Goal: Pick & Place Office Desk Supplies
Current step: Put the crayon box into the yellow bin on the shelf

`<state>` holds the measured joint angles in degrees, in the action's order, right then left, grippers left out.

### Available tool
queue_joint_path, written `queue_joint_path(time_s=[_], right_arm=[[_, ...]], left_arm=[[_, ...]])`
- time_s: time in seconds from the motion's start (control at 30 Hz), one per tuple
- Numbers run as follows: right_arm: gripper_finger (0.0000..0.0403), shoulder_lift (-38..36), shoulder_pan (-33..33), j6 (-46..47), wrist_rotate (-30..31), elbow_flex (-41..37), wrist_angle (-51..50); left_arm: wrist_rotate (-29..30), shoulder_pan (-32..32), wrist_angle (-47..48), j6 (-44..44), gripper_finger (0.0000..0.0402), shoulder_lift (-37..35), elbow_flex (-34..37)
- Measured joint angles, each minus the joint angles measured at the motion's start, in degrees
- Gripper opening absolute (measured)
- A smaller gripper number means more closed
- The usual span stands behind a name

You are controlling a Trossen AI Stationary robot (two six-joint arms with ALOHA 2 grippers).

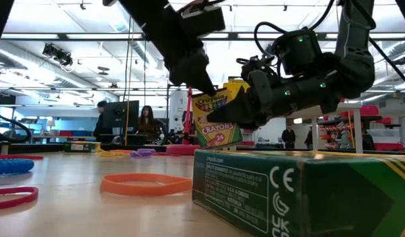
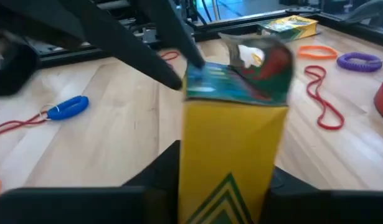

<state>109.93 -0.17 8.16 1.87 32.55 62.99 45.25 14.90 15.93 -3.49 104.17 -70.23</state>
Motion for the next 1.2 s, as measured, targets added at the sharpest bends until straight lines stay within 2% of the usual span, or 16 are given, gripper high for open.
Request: queue_joint_path(time_s=[0.13,0.27,0.37,0.5,0.6,0.73,0.83,0.9,1.0,1.2], right_arm=[[0.01,0.0,0.37,-1.95,-0.24,-0.98,1.16],[0.0106,-0.02,0.77,-5.12,0.58,-2.1,2.73],[0.0119,-0.04,0.75,-7.73,2.14,-2.27,3.3],[0.0111,-0.04,0.58,-9.45,2.53,-2.29,3.27],[0.0102,-0.04,0.31,-9.52,2.55,-2.29,3.3],[0.0109,1.33,-0.08,-9.2,2.79,-2.29,5.23],[0.0114,4.89,-0.08,-9.03,3.84,-2.05,10.08],[0.0111,7.04,-0.09,-9.05,4.49,-1.76,12.81],[0.0108,9.46,-0.08,-8.98,4.59,-0.87,15.61],[0.0125,10.84,0.01,-8.83,4.54,1.14,14.89]], left_arm=[[-4.13,0.62,3.08,5.68,0.0113,-2.74,-0.05],[-2.83,2.66,5.04,8.93,0.0151,-4.12,0.51],[-3.1,3.96,-1.76,9.13,0.0157,-4.84,5.66],[-3.98,5.37,-17.65,11.61,0.0143,-7.3,16.67],[-5.79,6.23,-36.57,10.67,0.0129,-9.56,25.74],[-12.37,5.78,-61.41,9.96,0.0118,-10.81,37.41],[-13.32,5.19,-73.8,10.68,0.0113,-10.79,44.02],[-12.47,4.77,-77.02,12.19,0.011,-10.79,47.25],[-10.26,3.71,-76.65,15.81,0.0106,-10.67,50.6],[-9.33,-0.21,-75.34,20.91,0.009,-9.04,52.83]])
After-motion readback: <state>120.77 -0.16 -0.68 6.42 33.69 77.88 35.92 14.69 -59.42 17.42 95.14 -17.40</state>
